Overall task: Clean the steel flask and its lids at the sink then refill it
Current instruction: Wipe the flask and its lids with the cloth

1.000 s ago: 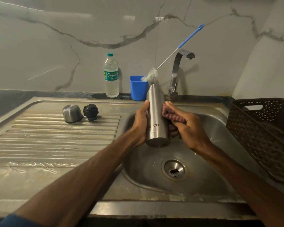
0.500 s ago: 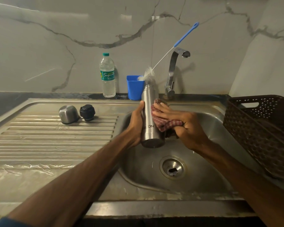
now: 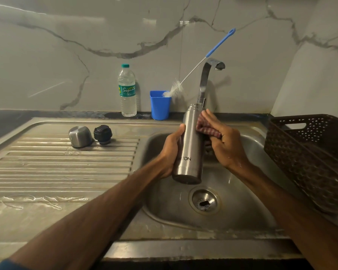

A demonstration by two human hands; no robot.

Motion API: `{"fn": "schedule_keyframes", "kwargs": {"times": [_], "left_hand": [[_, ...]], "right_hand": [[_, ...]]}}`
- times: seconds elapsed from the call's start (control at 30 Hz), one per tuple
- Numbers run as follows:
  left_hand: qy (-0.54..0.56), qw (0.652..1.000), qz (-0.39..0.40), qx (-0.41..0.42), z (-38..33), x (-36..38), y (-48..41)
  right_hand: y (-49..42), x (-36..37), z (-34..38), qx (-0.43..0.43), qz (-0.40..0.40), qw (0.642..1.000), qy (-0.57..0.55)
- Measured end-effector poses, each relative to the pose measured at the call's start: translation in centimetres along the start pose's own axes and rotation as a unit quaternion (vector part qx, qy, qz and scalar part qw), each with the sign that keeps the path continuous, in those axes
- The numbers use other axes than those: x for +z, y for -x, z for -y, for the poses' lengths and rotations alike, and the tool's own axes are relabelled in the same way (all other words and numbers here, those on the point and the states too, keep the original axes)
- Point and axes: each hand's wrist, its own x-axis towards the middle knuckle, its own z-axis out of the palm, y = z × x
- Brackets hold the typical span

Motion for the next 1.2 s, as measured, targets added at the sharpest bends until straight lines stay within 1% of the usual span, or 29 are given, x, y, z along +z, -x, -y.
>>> {"fn": "schedule_keyframes", "kwargs": {"times": [0.03, 0.07, 0.17, 0.23, 0.33, 0.37, 0.43, 0.5, 0.53, 0.6, 0.7, 0.73, 0.8, 0.9, 1.03, 1.1, 1.2], "left_hand": [[-0.007, 1.000, 0.004, 0.003, 0.2, 0.1, -0.1], [-0.011, 1.000, 0.003, 0.007, 0.2, 0.0, -0.2], [-0.022, 1.000, -0.005, 0.021, 0.0, -0.5, -0.3], [-0.037, 0.999, 0.005, 0.019, 0.0, -0.3, -0.1], [-0.055, 0.998, 0.038, 0.014, 0.1, 0.5, 0.1], [-0.060, 0.997, 0.045, 0.013, 0.3, 0.6, 0.1], [-0.069, 0.997, 0.044, 0.011, 0.4, 0.6, 0.1], [-0.068, 0.997, 0.036, 0.008, 0.5, 0.3, -0.1], [-0.067, 0.997, 0.035, 0.006, 0.6, 0.2, -0.2], [-0.069, 0.996, 0.048, -0.003, 0.6, 0.4, -0.1], [-0.089, 0.992, 0.090, -0.020, 0.6, 0.7, 0.2], [-0.096, 0.990, 0.099, -0.025, 0.6, 0.7, 0.3], [-0.100, 0.988, 0.112, -0.037, 0.6, 0.5, 0.3], [-0.080, 0.990, 0.101, -0.050, 0.5, 0.2, 0.3], [-0.008, 0.996, 0.066, -0.058, 0.1, -0.4, -0.1], [0.027, 0.997, 0.039, -0.054, 0.0, -0.8, -0.3], [0.055, 0.998, -0.003, -0.039, -0.5, -1.4, -0.5]], "right_hand": [[0.1, -0.1, -0.1, 0.000, -0.004, 1.000, 0.001], [0.2, -0.3, 0.1, -0.018, 0.002, 1.000, 0.009], [0.7, -0.2, 1.0, -0.092, 0.051, 0.993, 0.045], [0.1, -0.1, 0.8, -0.071, 0.030, 0.996, 0.036], [-0.6, -0.5, 0.0, 0.020, -0.029, 0.999, 0.018], [-0.4, -0.8, -0.1, 0.033, -0.040, 0.999, 0.016], [0.0, -1.4, 0.1, 0.010, -0.038, 0.999, 0.024], [0.3, -1.4, 0.5, -0.043, -0.011, 0.998, 0.051], [0.2, -1.3, 0.6, -0.054, -0.002, 0.997, 0.058], [-0.3, -1.3, 0.1, -0.030, -0.011, 0.998, 0.050], [-0.7, -1.5, -1.0, 0.050, -0.048, 0.997, 0.026], [-0.8, -1.6, -1.4, 0.077, -0.047, 0.996, 0.013], [-0.9, -1.8, -2.1, 0.102, -0.036, 0.994, -0.009], [-1.0, -1.8, -1.8, 0.103, -0.036, 0.994, -0.001], [-0.6, -1.6, -0.3, 0.071, -0.058, 0.995, 0.030], [-0.1, -1.6, 0.8, 0.043, -0.036, 0.998, 0.029], [1.4, -1.6, 2.4, 0.007, 0.021, 1.000, 0.014]]}}
